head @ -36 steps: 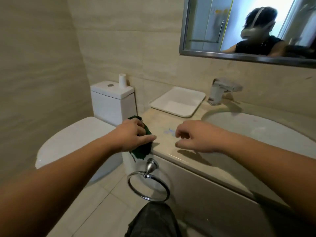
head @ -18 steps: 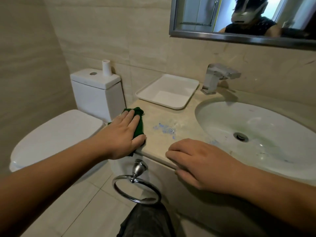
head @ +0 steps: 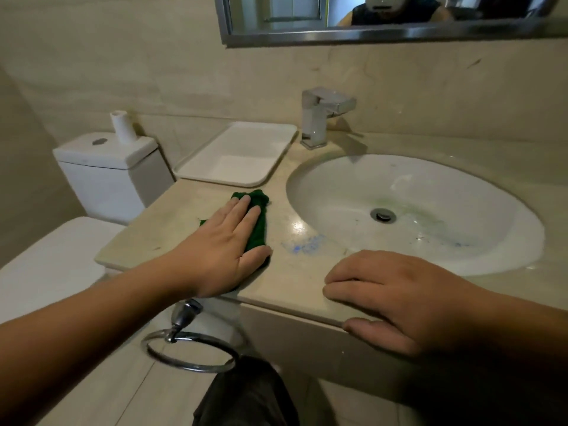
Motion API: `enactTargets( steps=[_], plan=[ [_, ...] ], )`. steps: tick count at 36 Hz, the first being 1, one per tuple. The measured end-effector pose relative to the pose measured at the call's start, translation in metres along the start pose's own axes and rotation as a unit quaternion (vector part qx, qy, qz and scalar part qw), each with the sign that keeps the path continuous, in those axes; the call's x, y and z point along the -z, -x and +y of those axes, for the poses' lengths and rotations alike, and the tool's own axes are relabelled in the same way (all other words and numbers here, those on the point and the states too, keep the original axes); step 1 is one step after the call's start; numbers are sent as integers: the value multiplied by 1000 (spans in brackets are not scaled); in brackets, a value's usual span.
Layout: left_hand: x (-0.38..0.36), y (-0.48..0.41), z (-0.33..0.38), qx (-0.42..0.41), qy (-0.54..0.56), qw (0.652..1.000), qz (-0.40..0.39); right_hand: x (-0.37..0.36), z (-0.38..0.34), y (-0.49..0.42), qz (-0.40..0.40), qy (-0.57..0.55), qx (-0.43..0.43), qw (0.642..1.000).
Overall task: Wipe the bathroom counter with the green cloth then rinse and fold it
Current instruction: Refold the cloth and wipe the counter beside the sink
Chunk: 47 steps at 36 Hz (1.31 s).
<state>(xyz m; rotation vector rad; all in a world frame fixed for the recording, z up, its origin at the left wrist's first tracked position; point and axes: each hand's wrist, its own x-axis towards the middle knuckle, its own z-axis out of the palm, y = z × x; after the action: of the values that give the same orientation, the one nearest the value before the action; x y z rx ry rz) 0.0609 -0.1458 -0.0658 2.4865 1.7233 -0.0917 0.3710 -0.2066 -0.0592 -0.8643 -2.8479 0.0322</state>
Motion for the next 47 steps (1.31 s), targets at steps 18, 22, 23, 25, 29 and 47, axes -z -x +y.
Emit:
enactTargets(
  steps=[18,22,23,25,29,47],
  plan=[
    [-4,-85,135,-105,27,988,109,14,25,36,-20,-52,-34,998],
    [14,-94,142,-83,121,978,148,22,24,34,-44,-39,-55,997],
    [22,-92,137,-77,140,973,167,24,25,33,-48,-35,-65,996],
    [41,-77,120,-68,180,959,206,28,26,34,-66,-24,-98,993],
    [65,-27,76,-115,153,953,236,33,27,42,-98,-20,-164,981],
    [3,-22,117,-235,-24,971,27,28,30,68,-221,-62,-290,929]
  ],
)
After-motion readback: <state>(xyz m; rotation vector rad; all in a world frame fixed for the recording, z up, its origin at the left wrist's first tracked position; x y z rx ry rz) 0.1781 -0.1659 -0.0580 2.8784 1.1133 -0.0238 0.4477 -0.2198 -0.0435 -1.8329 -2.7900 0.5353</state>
